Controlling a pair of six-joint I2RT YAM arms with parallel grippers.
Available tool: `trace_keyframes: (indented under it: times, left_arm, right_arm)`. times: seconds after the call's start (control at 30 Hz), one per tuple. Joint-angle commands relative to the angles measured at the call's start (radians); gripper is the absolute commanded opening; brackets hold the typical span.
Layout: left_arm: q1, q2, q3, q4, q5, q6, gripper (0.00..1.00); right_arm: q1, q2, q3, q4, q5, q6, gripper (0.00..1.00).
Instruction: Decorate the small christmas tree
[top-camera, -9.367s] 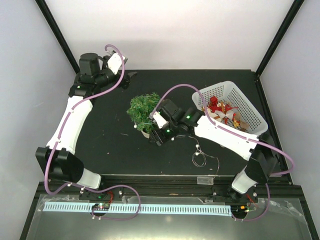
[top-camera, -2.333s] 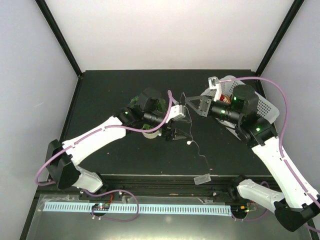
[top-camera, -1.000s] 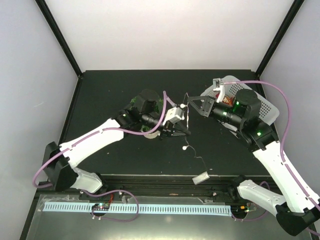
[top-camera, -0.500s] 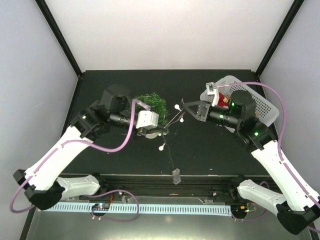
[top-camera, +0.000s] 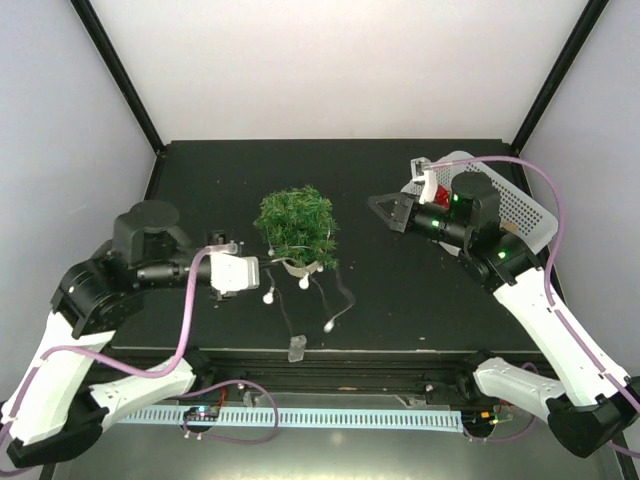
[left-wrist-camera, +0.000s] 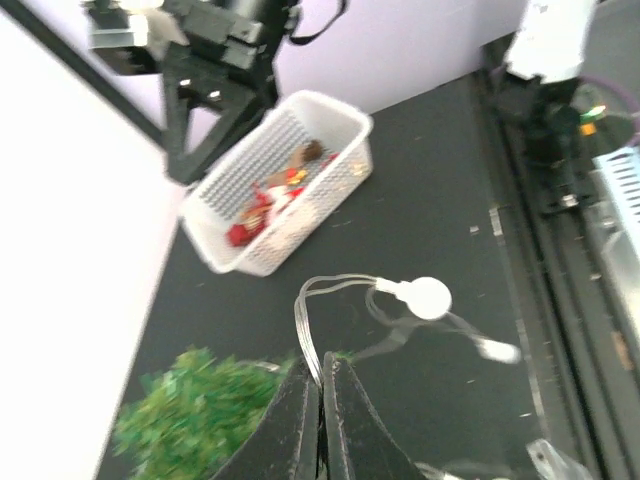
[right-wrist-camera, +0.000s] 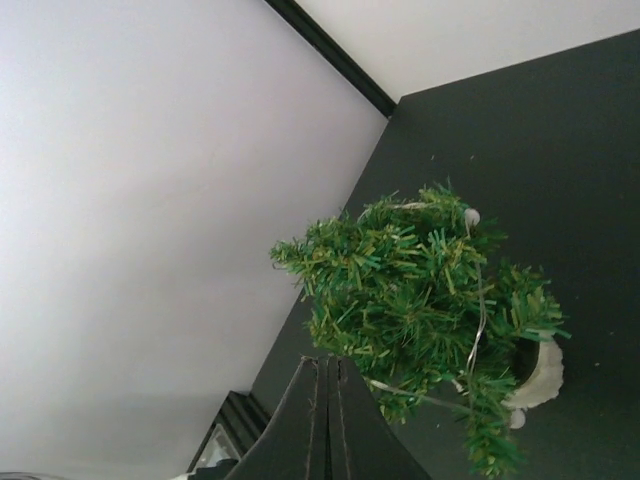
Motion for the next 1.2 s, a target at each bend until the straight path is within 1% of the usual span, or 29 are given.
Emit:
trace_keyframes:
  times: [0.0, 0.17, 0.23, 0.37, 0.43, 0.47, 0.53, 0.6, 0.7, 0.77, 0.93, 1.17]
  left_arm:
    - [0.037, -0.025, 0.017, -0.002, -0.173, 0.038, 0.02]
    - [0.054, -0.033, 0.022, 0.038, -0.245, 0.043, 0.02]
    - [0.054, -0.029, 0.038, 0.044, -0.276, 0.057, 0.02]
    - [0.061, -0.014, 0.07, 0.072, -0.363, 0.091, 0.02]
    - [0.066, -0.005, 0.095, 0.074, -0.381, 0.103, 0.02]
    - [0.068, 0.001, 0.108, 0.073, -0.385, 0.106, 0.01]
    - [0.071, 0.008, 0.129, 0.073, -0.39, 0.115, 0.02]
    - [0.077, 0.016, 0.146, 0.07, -0.397, 0.121, 0.02]
    - [0.083, 0.021, 0.166, 0.067, -0.401, 0.127, 0.02]
    - [0.086, 0.025, 0.179, 0.065, -0.401, 0.129, 0.02]
    - [0.095, 0.033, 0.19, 0.079, -0.414, 0.137, 0.02]
    - [0.109, 0.053, 0.218, 0.107, -0.443, 0.157, 0.02]
  right_arm:
    - [-0.001, 0.021, 0.062, 0.003, 0.041, -0.047, 0.01]
    - [0.001, 0.048, 0.066, 0.021, -0.005, -0.069, 0.01]
    - [0.024, 0.053, 0.071, 0.007, 0.002, -0.102, 0.02]
    - [0.086, 0.071, 0.105, -0.064, 0.052, -0.19, 0.09]
    - [0.119, 0.08, 0.118, -0.087, 0.064, -0.232, 0.13]
    - [0.135, 0.082, 0.121, -0.091, 0.065, -0.251, 0.17]
    - [0.161, 0.093, 0.124, -0.089, 0.052, -0.276, 0.28]
    - [0.188, 0.106, 0.134, -0.09, 0.035, -0.301, 0.37]
    - [0.251, 0.131, 0.164, -0.095, 0.037, -0.342, 0.47]
    - [0.29, 0.161, 0.194, -0.105, 0.047, -0.363, 0.49]
    - [0.349, 0.242, 0.238, -0.072, 0.025, -0.369, 0.49]
    - [0.358, 0.348, 0.279, -0.022, 0.03, -0.375, 0.5]
